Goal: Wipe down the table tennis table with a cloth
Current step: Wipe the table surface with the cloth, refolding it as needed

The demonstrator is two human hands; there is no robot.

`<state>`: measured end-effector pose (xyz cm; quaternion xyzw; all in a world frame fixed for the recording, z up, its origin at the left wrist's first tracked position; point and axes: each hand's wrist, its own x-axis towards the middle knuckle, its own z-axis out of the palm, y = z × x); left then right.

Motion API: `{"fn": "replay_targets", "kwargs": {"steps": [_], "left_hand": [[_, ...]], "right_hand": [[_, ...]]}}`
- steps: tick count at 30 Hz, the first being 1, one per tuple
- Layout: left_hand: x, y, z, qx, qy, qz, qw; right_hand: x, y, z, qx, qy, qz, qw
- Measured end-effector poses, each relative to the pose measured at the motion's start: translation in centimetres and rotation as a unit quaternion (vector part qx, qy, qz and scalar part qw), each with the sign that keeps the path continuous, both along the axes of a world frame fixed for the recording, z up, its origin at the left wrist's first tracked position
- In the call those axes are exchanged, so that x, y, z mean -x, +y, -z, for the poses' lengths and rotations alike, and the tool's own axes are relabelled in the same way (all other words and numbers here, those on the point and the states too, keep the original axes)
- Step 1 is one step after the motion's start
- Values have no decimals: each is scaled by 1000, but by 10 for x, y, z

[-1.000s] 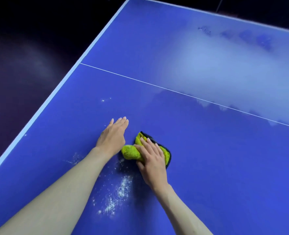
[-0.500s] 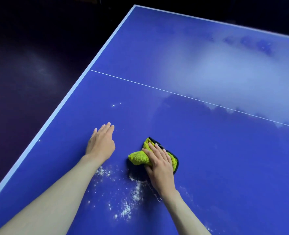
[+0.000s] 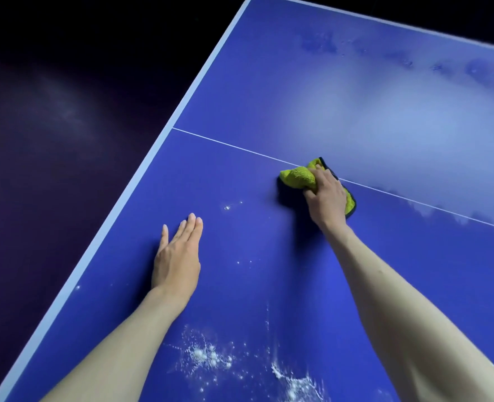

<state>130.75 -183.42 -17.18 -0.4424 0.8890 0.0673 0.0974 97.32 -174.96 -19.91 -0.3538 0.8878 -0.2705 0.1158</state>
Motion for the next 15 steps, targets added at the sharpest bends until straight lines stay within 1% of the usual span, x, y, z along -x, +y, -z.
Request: {"fn": "replay_targets", "kwargs": {"steps": [2, 4, 6, 9, 12, 15], "left_hand": [[4, -2, -1, 2, -11, 2, 1000], [3, -3, -4, -13, -15, -3, 1000], [2, -4, -7, -18, -7, -4, 1000], [5, -6, -23, -41, -2, 2, 999], [6, -12, -41, -95, 11, -20, 995], [0, -24, -51, -132, 35, -30, 990]], "right_hand": [[-9, -1, -1, 2, 3, 14, 1000], [-44, 10, -2, 4, 3, 2, 1000], [-94, 32, -4, 13, -11, -25, 1000], [-183, 79, -10, 15, -8, -64, 998], [-269, 129, -16, 4, -2, -125, 992], [-309, 157, -17, 0, -2, -158, 987]]}}
